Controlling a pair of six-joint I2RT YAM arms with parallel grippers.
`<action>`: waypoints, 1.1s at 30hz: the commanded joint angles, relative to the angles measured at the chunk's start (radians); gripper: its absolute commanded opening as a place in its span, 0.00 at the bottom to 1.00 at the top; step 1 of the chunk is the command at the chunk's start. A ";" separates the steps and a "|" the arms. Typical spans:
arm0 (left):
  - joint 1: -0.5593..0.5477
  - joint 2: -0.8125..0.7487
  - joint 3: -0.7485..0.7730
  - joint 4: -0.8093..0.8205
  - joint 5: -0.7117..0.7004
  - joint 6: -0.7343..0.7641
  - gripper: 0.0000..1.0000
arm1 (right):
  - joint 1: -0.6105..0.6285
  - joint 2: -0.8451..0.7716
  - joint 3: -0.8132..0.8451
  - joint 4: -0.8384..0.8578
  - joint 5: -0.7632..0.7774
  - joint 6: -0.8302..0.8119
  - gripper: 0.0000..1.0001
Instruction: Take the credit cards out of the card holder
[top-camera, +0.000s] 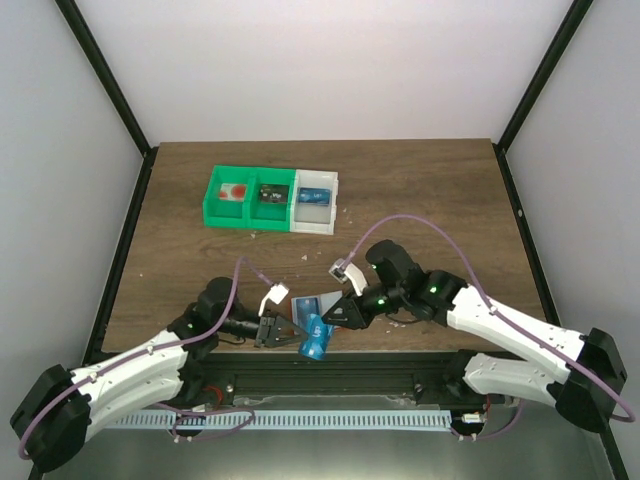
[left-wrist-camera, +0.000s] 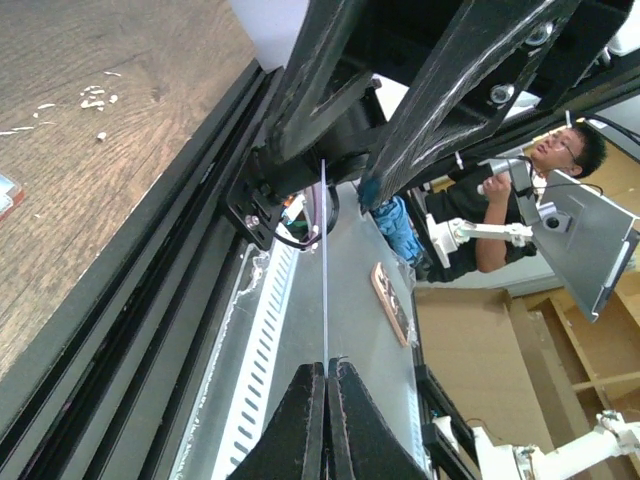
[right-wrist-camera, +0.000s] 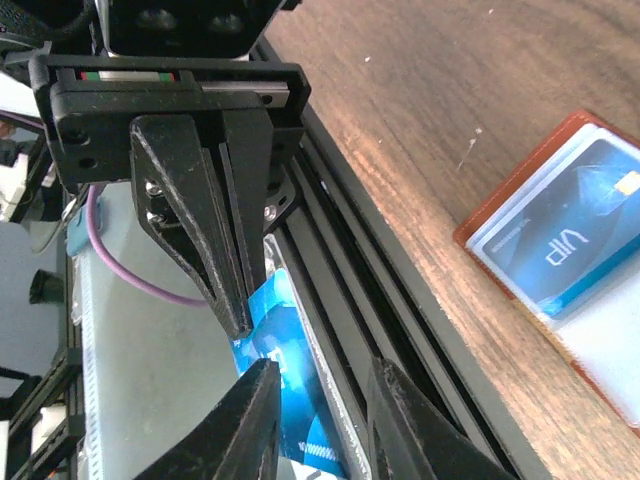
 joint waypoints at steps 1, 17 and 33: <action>0.001 -0.007 -0.016 0.080 0.040 -0.017 0.00 | -0.010 0.024 0.052 0.003 -0.100 -0.039 0.26; 0.001 -0.045 0.012 -0.030 -0.087 0.024 0.37 | -0.044 -0.004 0.009 0.072 -0.180 -0.018 0.00; 0.002 -0.262 0.290 -0.555 -0.756 0.139 1.00 | -0.154 0.040 0.027 0.185 0.240 0.133 0.00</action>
